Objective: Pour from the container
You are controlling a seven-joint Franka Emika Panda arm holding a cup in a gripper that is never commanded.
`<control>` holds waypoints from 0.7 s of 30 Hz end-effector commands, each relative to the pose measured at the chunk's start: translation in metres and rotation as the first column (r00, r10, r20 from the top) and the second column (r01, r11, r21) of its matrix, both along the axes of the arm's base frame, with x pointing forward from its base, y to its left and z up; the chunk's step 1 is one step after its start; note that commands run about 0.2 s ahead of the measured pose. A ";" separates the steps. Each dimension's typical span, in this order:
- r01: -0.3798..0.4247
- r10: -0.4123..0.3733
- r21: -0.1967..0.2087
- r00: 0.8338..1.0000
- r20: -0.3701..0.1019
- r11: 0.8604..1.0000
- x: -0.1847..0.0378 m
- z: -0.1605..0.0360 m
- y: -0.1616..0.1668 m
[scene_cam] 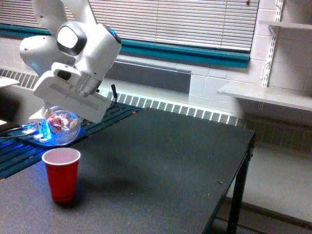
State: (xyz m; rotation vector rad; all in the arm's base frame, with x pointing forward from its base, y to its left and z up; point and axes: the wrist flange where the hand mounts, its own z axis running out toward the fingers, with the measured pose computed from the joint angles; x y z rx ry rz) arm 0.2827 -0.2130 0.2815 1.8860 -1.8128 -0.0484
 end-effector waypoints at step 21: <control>-0.017 0.014 -0.025 0.993 -0.115 1.000 0.028 -0.013 -0.001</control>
